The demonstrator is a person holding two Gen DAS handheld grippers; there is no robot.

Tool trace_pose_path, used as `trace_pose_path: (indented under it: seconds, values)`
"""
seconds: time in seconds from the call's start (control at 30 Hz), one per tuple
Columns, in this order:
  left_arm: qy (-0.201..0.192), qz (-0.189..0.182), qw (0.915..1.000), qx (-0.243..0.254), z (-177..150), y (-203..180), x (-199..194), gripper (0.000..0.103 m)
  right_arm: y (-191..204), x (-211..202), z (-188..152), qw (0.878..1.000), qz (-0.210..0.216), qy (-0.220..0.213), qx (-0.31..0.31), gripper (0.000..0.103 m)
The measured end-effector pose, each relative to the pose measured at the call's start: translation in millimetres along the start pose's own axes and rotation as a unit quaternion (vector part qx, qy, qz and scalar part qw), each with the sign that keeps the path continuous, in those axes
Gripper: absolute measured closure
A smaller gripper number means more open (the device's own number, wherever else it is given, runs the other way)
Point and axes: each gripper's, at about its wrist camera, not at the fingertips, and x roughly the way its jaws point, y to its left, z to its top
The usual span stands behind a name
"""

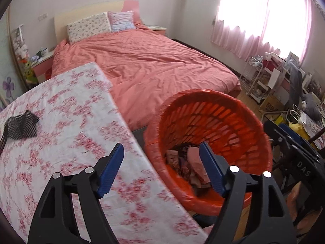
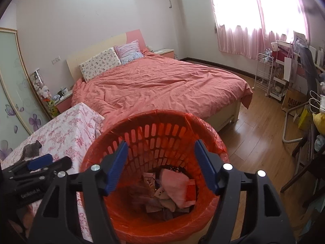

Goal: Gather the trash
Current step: 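Open both tools to drop the scrunchie and tissue into the basket, then move both tools back over the bed toward the black mesh clip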

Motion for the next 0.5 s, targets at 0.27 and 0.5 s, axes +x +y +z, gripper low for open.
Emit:
trace_pose_path:
  seconds: [0.27, 0.5]
  values:
    - [0.006, 0.072, 0.9970, -0.027, -18.6, 56.7, -19.5, 0.025, 26.5, -7.7, -5.5, 1.000, 0.003, 0.005, -0.019, 0.033]
    - [0.011, 0.141, 0.9875, -0.070, -36.8, 132.2, -40.4, 0.025, 68.6, -13.3, -14.7, 0.998, 0.027, 0.018, -0.049, 0.033]
